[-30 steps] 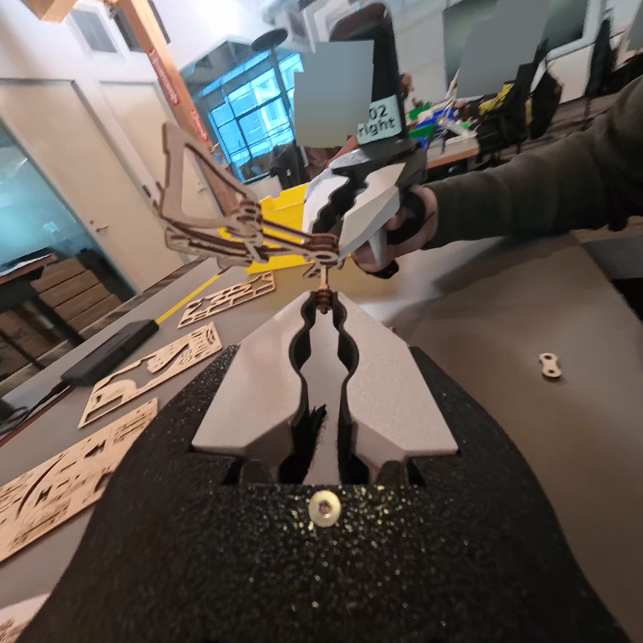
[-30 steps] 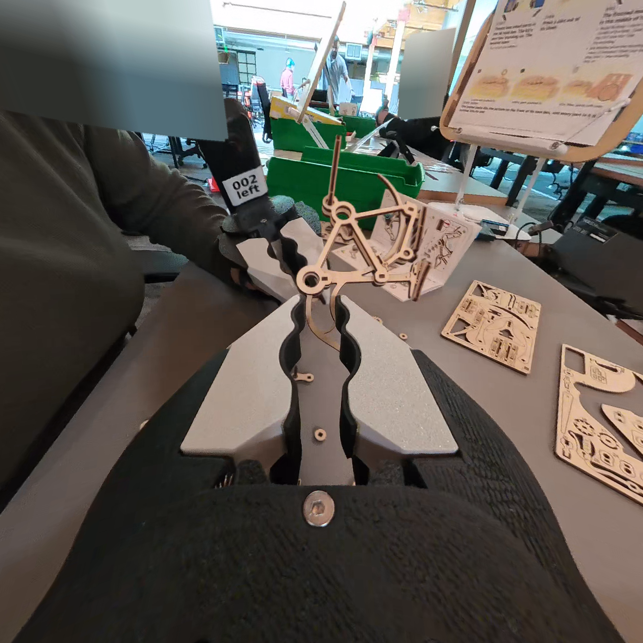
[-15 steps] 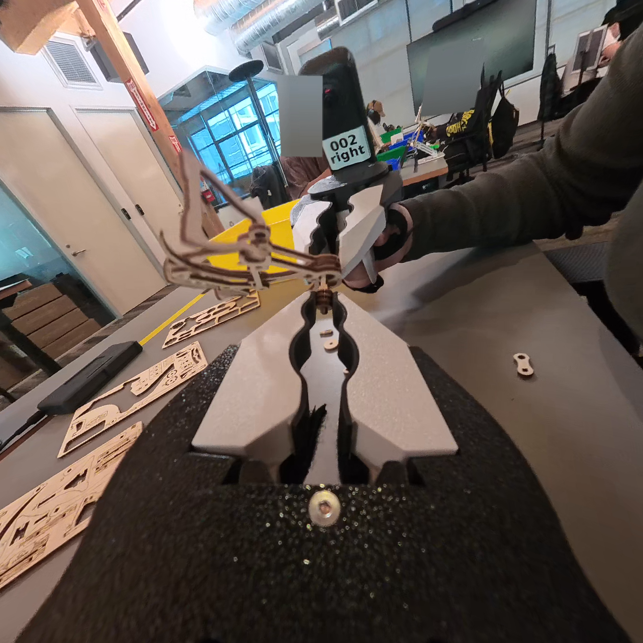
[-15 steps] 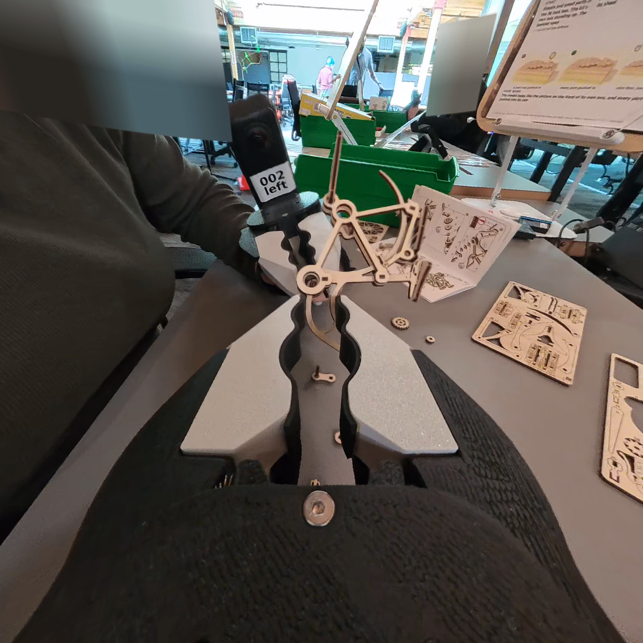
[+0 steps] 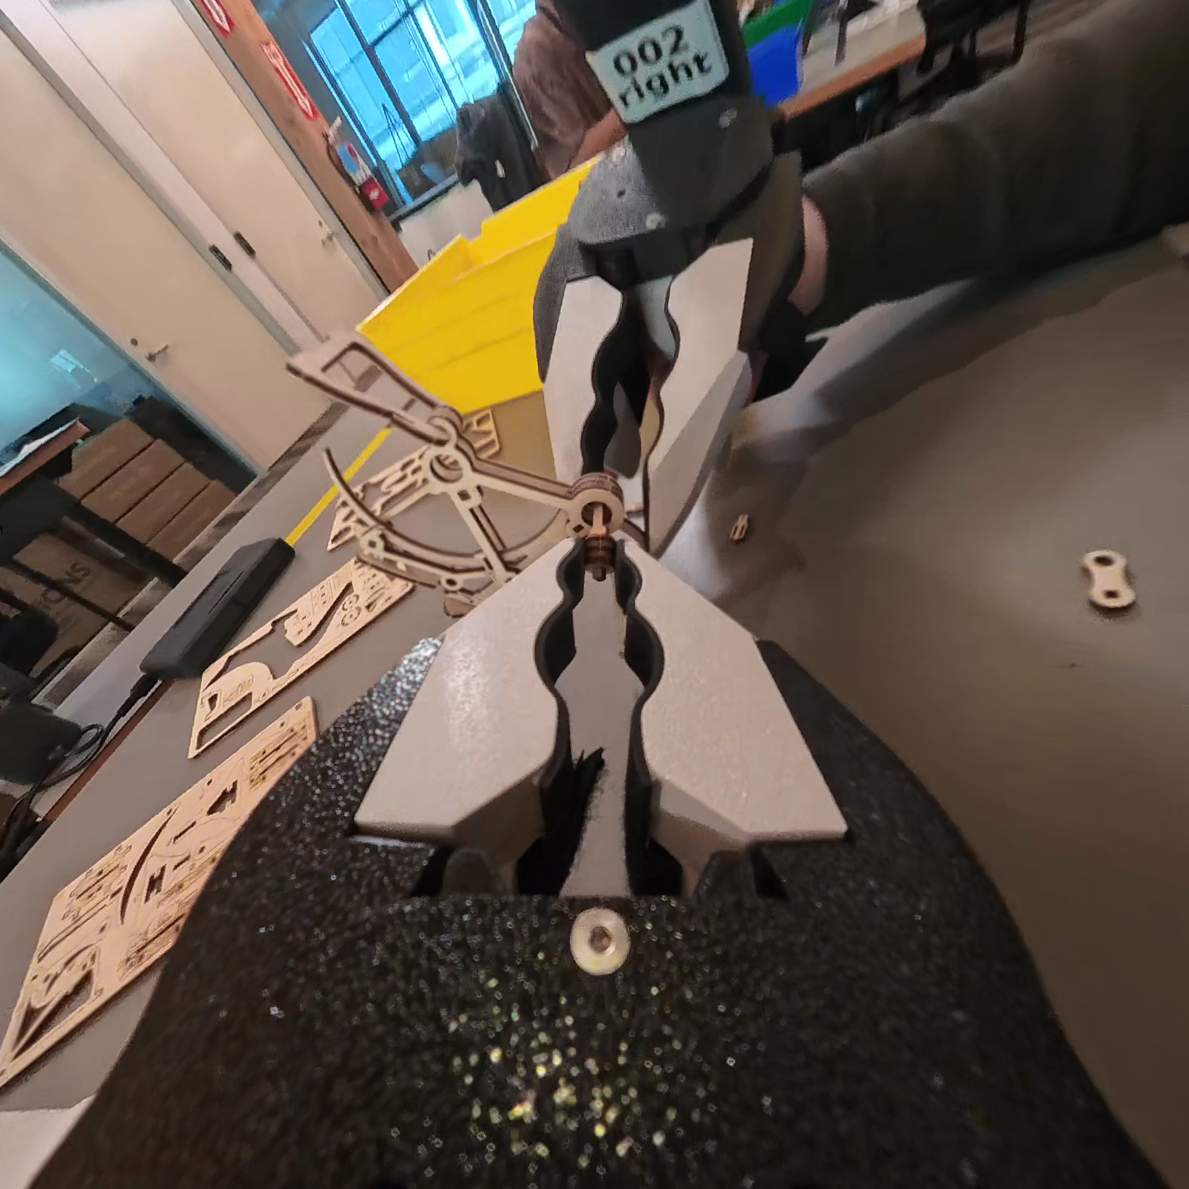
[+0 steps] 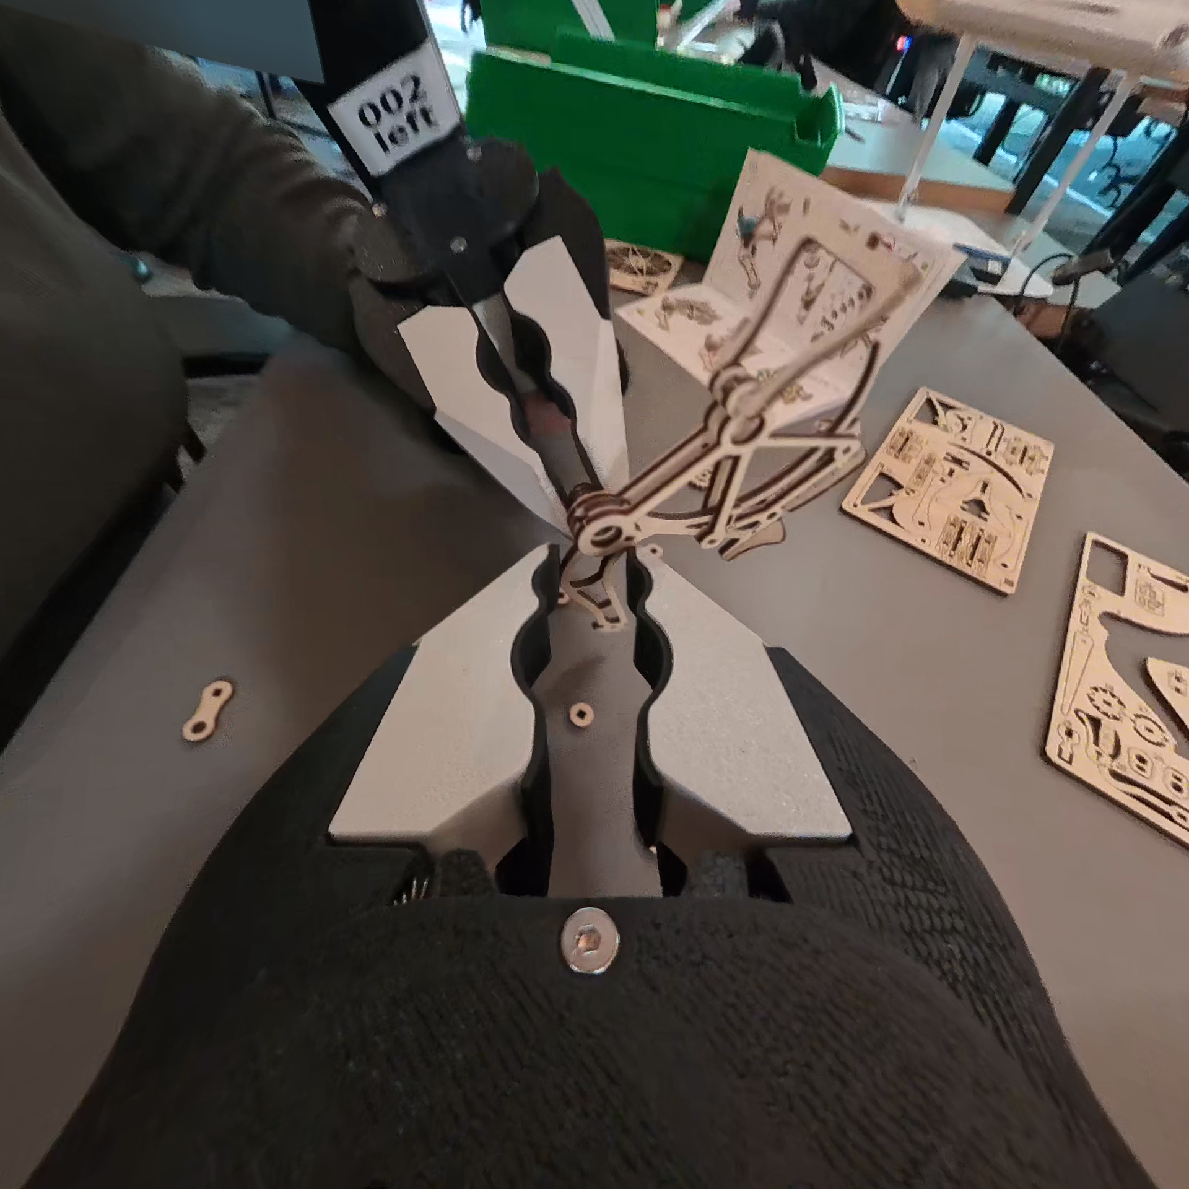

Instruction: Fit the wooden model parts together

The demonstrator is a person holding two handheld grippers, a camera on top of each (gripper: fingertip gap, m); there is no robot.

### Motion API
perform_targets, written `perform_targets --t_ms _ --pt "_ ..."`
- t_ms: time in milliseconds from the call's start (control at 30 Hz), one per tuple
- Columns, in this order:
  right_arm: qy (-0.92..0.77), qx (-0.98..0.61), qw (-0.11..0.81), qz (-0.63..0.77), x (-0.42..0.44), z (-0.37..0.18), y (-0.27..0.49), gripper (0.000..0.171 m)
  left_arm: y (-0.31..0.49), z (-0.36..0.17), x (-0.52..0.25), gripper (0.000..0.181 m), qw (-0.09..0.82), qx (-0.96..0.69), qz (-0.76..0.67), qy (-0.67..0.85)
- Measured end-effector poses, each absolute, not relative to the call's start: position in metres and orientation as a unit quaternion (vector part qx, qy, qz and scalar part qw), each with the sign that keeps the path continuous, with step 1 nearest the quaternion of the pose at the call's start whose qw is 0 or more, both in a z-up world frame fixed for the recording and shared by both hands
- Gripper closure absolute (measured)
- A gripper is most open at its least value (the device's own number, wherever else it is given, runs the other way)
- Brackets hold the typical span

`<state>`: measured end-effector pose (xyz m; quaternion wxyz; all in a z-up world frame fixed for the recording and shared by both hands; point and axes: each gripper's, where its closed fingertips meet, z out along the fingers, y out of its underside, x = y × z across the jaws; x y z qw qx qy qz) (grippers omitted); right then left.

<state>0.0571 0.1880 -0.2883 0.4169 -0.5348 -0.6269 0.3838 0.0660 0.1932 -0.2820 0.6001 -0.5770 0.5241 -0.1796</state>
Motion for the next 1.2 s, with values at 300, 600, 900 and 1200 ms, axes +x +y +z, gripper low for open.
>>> perform_targets --t_ms 300,600,900,1200 --pt "-0.643 -0.548 0.425 0.324 0.063 -0.298 0.201 0.152 0.207 -0.291 0.067 0.174 0.587 -0.583 -0.13 0.547" --pt "-0.673 -0.503 0.503 0.202 0.064 -0.285 0.206 0.156 0.21 -0.28 0.068 0.175 0.603 -0.586 -0.135 0.524" --pt "-0.675 -0.477 0.541 0.157 0.063 -0.278 0.206 0.166 0.209 -0.271 0.068 0.175 0.626 -0.577 -0.145 0.504" --pt "-0.676 -0.454 0.573 0.093 0.061 -0.276 0.21 0.165 0.21 -0.269 0.066 0.175 0.635 -0.578 -0.157 0.489"
